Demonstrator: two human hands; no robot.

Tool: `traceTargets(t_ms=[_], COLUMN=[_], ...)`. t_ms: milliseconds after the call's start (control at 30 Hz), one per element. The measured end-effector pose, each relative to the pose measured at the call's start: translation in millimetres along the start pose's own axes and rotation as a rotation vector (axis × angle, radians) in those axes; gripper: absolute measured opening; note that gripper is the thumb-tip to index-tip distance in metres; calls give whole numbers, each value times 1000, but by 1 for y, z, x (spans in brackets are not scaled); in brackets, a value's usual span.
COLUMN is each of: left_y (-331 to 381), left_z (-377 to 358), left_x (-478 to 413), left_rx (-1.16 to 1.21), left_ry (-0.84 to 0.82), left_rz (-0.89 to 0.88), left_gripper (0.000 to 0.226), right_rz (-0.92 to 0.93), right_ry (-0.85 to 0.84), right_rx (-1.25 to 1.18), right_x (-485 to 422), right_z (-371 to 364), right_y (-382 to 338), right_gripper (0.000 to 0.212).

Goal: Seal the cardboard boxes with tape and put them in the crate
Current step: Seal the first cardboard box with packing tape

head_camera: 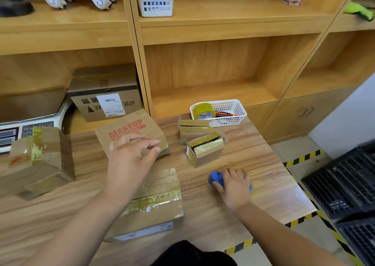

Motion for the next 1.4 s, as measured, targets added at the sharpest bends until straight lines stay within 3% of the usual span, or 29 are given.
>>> traceTargets(t_ms=[67, 167, 267, 367, 467, 667, 800, 900, 1033, 1200, 1400], left_y=[-1, -3, -6, -11, -17, -44, -60, -68, -73, -85, -88], left_z=[2, 5, 7, 10, 11, 9, 2, -9, -23, -42, -49], left_x=[1, 3, 5, 5, 6, 12, 17, 24, 31, 34, 33], left_rx=[14, 71, 131, 209, 273, 289, 187, 164, 119, 152, -93], left_ry=[-11, -20, -28, -42, -63, -60, -20, -9, 17, -101, -91], left_rz=[24, 79, 117, 149, 198, 417, 503, 537, 543, 587, 469], left_gripper=[14, 13, 15, 17, 19, 9, 28, 23, 27, 28, 16], right_rz=[23, 40, -32, -85, -148, -206, -213, -254, -337, -389, -275], right_ry=[174, 322, 214, 115, 195, 271, 236, 201, 172, 149, 186], right_rx=[-212, -765, -1334, -1555, -1707, -1609, -1490, -1420, -1309, -1242, -971], right_x=[-14, -35, -46, -50, -51, -48, -44, -40, -33, -27, -29], right_z=[24, 64, 88, 91, 92, 86, 76, 64, 50, 36, 35], right_y=[-20, -55, -94, -114, -119, -120, -123, -124, -115, -110, -114], right_gripper=[39, 19, 26, 15, 3, 19, 25, 28, 26, 20, 21])
Point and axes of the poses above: each hand's wrist, its own x-axis away from the middle knuckle, its own z-axis out of the back of the hand, y = z × x, the point moved 6 cm from there along -x, towards the middle knuckle, and after that the axes turned 12 degrees about z, right-handed, at the moved point
